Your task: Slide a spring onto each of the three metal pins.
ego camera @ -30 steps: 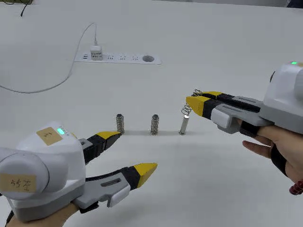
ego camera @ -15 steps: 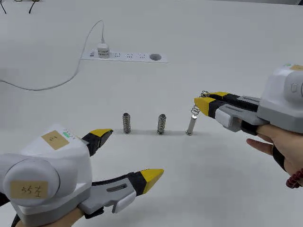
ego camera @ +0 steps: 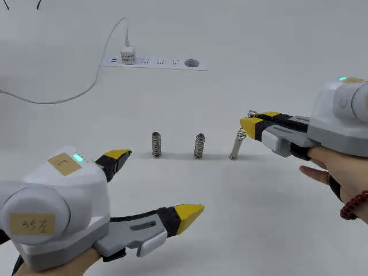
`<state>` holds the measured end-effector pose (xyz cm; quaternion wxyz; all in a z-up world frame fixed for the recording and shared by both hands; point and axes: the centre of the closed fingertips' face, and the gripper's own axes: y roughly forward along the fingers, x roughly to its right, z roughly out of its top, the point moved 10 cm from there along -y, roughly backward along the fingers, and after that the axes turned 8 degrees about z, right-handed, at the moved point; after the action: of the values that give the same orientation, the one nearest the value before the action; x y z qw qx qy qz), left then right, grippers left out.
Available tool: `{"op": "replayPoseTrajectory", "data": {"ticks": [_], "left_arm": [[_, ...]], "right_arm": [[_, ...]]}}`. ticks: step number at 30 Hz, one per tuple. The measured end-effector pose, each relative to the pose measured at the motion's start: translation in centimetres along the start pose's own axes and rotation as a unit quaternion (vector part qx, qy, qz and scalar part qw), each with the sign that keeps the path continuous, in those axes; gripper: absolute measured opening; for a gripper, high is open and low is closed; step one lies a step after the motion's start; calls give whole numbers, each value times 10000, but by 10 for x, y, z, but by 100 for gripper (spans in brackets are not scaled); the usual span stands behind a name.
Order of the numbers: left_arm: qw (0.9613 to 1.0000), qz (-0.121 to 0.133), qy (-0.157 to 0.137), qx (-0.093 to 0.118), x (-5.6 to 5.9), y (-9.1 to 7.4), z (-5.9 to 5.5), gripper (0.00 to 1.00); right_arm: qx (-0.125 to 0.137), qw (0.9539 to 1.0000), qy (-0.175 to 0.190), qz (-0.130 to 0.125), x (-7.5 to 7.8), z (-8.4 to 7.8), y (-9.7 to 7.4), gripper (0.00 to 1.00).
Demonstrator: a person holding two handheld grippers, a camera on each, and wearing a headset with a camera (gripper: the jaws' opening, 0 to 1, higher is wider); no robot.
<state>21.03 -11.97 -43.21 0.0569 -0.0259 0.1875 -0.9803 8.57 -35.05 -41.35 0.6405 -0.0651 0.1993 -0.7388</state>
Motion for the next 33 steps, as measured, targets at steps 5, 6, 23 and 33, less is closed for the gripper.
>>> {"op": "replayPoseTrajectory", "data": {"ticks": [5,6,23,33], "left_arm": [[10000,69,-22,14,-2,0,0,94],[10000,80,-49,10,-3,0,0,94],[9998,141,-107,-61,-6,-1,-1,96],[9998,197,-93,0,-8,-2,0,95]], "right_arm": [[-33,10000,-32,8,-1,-1,1,12],[-52,10000,-77,10,-2,-1,1,12],[-408,9956,-840,-105,-9,-6,9,12],[-474,9917,-1178,-183,-15,-5,10,12]]}}
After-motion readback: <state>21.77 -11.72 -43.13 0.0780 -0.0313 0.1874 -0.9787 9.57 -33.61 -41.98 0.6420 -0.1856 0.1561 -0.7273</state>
